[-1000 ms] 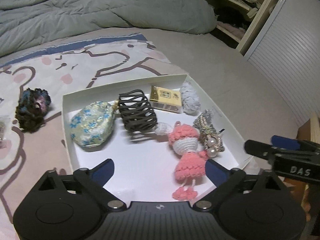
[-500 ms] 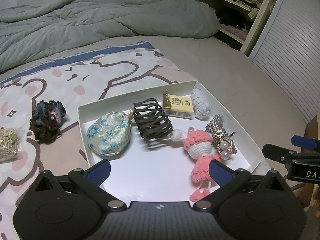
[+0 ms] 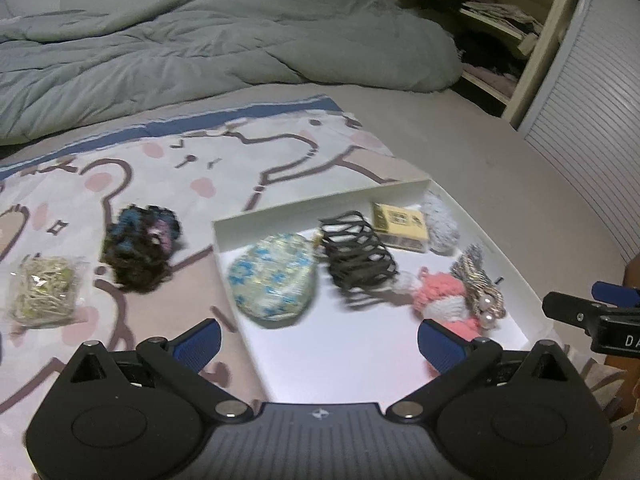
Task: Organize objects
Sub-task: 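Withdraw both tools from the box toward the scrunchie and hair-tie bag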
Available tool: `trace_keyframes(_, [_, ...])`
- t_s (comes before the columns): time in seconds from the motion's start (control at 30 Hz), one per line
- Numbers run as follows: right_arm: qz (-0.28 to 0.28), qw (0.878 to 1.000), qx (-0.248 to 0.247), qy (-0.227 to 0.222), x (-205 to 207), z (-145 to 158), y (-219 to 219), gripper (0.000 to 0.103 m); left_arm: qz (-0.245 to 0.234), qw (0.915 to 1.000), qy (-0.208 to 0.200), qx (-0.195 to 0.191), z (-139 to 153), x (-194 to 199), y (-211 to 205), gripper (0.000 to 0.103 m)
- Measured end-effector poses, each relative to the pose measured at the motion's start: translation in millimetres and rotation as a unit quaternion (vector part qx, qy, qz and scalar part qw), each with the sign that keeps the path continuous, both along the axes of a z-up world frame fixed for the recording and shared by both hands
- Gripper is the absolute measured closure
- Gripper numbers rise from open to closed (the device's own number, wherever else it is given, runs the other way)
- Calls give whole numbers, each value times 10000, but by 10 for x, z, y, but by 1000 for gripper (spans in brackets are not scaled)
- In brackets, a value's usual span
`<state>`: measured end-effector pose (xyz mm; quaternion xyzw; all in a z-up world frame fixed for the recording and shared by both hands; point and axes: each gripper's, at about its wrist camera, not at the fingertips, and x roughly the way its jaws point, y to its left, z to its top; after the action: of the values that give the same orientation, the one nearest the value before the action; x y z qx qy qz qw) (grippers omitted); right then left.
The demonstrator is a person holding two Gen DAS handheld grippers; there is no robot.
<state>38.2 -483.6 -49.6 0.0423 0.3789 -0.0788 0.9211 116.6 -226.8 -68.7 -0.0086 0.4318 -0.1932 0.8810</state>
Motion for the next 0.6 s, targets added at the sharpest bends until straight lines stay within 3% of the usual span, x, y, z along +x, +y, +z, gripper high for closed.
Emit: trace_keyframes(0.6, [563, 9981, 149, -215, 396, 110, 838, 0, 677, 9972, -305, 116, 195, 130, 1099, 0])
